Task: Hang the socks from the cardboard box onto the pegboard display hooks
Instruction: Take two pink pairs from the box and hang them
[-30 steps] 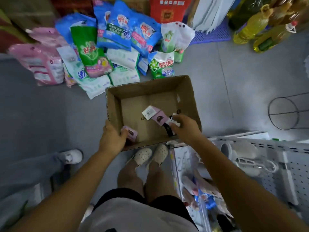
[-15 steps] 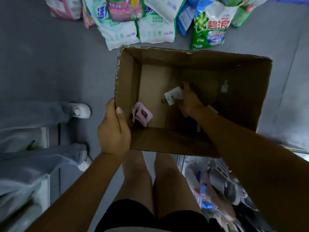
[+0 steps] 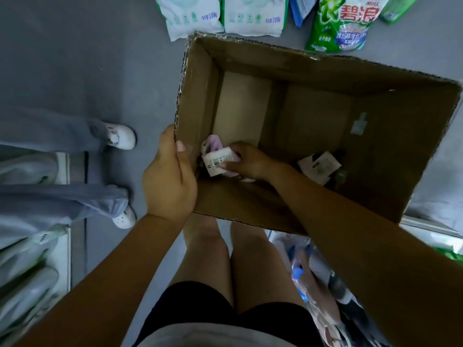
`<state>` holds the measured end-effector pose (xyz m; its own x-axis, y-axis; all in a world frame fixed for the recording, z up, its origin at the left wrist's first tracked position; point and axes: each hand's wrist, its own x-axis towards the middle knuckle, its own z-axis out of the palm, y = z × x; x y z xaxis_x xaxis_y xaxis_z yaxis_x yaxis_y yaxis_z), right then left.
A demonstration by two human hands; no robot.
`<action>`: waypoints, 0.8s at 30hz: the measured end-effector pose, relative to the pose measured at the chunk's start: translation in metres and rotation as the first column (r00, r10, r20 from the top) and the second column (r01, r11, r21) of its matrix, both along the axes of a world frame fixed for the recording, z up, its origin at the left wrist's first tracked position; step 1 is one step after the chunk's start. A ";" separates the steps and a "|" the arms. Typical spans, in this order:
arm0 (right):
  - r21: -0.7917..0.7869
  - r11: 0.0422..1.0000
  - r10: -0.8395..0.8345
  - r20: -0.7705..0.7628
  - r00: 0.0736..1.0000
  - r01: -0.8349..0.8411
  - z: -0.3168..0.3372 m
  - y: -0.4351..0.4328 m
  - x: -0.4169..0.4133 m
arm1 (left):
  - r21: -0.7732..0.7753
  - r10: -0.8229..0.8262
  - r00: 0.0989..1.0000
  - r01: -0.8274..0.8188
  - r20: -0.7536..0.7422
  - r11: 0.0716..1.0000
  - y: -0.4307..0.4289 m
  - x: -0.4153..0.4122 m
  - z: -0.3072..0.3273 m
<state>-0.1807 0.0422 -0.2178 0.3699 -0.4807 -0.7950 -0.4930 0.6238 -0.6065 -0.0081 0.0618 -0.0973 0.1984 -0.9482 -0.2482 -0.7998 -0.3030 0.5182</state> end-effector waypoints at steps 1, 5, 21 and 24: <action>-0.025 1.000 -0.016 -0.012 1.000 0.016 -0.004 0.003 0.007 | -0.004 0.004 1.000 -0.004 0.002 1.000 0.000 -0.001 0.000; 0.062 0.989 -0.136 -0.011 0.991 0.136 -0.016 0.008 0.021 | -0.004 0.011 1.000 -0.011 0.017 1.000 -0.001 -0.003 0.001; 0.324 0.856 -0.484 0.222 0.847 0.404 -0.011 0.010 0.022 | 0.016 -0.060 0.997 0.061 -0.054 0.998 -0.005 -0.005 0.006; 0.368 0.834 -0.502 0.198 0.842 0.411 -0.010 0.007 0.020 | 0.003 -0.055 0.997 0.055 -0.050 0.998 -0.004 -0.002 0.002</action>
